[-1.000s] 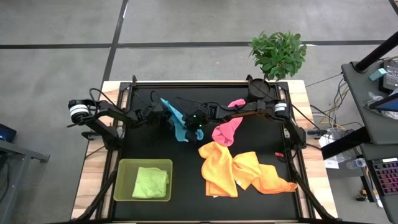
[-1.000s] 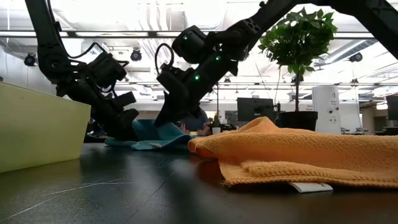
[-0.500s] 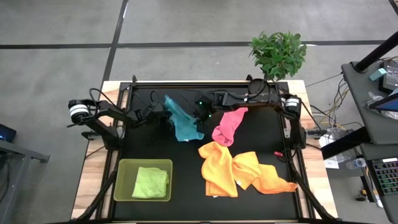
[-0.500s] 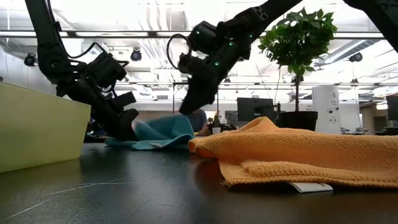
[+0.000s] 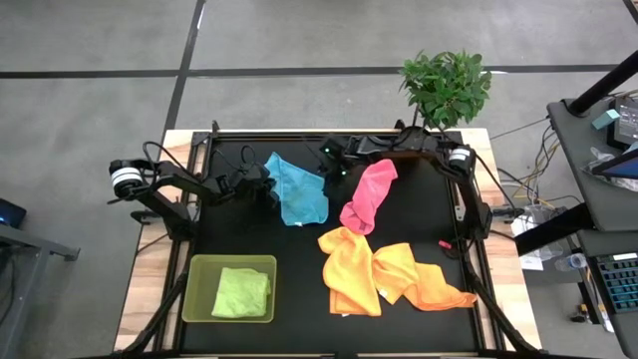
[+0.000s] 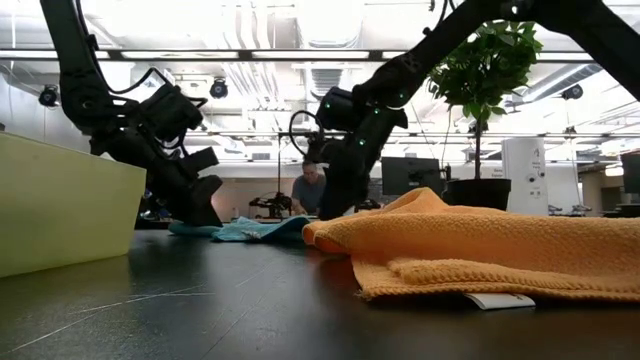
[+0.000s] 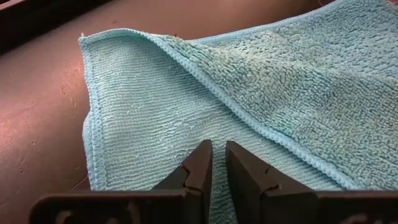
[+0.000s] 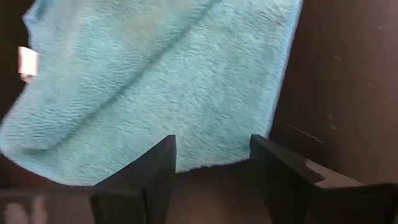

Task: Fold microfiber towels
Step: Fold the blue microfiber towel

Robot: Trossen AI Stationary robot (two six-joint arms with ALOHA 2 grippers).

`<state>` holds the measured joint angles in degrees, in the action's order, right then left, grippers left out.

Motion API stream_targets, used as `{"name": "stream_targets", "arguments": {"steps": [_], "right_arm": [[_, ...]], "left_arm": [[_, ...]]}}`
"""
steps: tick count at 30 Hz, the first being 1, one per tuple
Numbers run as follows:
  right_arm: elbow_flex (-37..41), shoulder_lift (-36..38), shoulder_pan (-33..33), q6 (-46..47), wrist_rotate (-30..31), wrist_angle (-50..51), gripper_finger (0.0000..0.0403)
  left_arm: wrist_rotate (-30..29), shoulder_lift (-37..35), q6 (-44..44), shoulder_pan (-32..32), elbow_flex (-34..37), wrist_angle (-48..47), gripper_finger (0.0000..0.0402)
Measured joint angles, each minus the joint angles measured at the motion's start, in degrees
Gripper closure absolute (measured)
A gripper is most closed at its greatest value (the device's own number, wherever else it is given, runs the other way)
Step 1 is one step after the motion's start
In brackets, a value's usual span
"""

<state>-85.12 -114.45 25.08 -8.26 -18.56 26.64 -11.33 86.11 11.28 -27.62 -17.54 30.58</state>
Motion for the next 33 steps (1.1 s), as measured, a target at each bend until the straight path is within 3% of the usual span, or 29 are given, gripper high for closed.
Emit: {"name": "stream_targets", "arguments": {"steps": [12, 33], "right_arm": [[-0.1, 0.0, 0.0, 0.2, 0.1, -0.4, 0.0209], [0.3, 1.6, 0.0, 3.0, 0.6, 2.0, 0.0209]], "left_arm": [[0.3, -0.2, 4.9, 0.4, 0.2, -2.3, 0.0369], [-0.8, 0.0, 4.9, 0.4, 0.2, -2.1, 0.0369]]}}
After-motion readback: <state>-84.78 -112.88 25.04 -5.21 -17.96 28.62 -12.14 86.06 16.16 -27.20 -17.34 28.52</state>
